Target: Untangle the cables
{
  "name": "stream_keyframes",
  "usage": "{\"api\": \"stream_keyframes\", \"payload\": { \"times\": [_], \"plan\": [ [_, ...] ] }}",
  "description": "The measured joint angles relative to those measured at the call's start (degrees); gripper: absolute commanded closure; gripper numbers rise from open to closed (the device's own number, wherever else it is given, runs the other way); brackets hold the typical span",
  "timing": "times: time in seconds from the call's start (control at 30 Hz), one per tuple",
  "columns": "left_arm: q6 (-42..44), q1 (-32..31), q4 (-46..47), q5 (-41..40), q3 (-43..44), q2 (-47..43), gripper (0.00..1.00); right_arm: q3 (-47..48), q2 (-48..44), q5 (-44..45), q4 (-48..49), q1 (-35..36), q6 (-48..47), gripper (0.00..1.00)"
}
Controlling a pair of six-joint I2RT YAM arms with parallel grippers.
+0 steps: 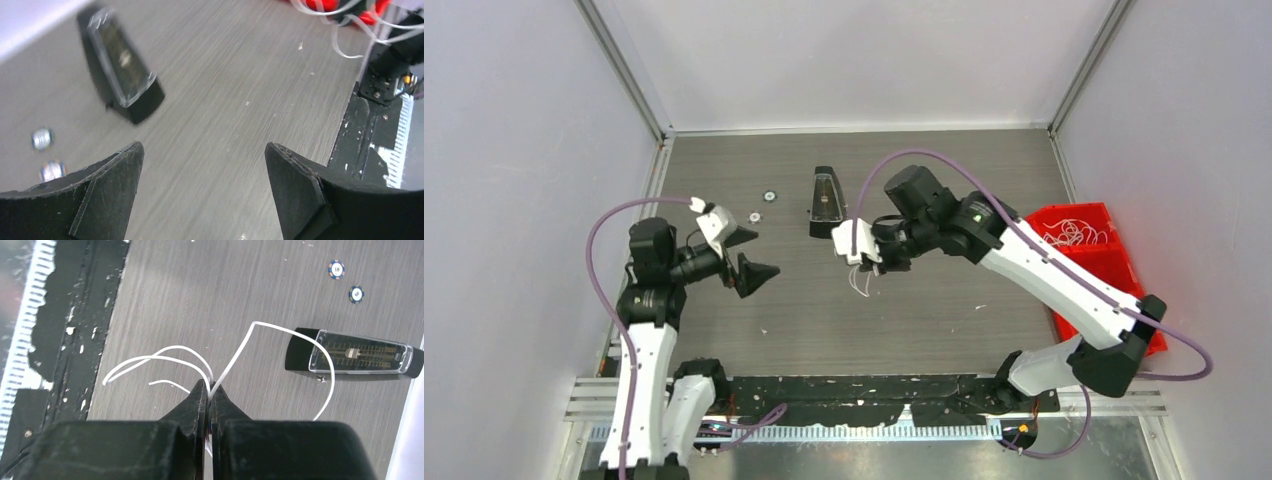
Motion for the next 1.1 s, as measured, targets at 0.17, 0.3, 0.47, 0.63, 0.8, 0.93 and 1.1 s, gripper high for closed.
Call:
{"api": "stream_keyframes", "payload": {
  "times": [0.17, 0.3, 0.47, 0.63, 0.8, 0.93, 1.1],
  "plan": [
    [9.27, -14.08, 4.94, -0.92, -0.57, -9.84, 0.08, 1.16, -3.19, -2.91, -6.62, 0.72, -4.83, 0.95],
    [18.58, -27.36, 7.41, -7.21, -0.55, -13.88, 0.09, 1.20, -3.39, -2.80, -9.51, 4.15, -6.69, 0.95],
    [29.42, -41.03, 7.87, -16.59, -0.35, -9.44, 0.16, 1.05, -5.22, -1.73, -9.51, 10.47, -7.26, 0.95],
    [37.03, -51.78, 7.34, -23.08, -0.37, -5.66, 0.46, 1.05, -7.45, -0.83, -8.13, 11.26, -6.14, 0.95],
    [39.87, -59.93, 7.41, -26.77, -0.39, -5.22, 0.61, -0.17, -9.35, 1.42, -3.19, 11.23, -3.89, 0.95],
    [39.56, -64.00, 8.02, -30.08, -0.39, -5.25, 0.46, -1.01, -12.02, 1.68, -1.40, 11.23, -3.02, 0.95],
    [37.29, -62.90, 8.11, -37.73, -2.32, -8.48, 0.35, -1.38, -13.68, 0.46, -2.05, 11.23, -2.78, 0.95]
  ]
}}
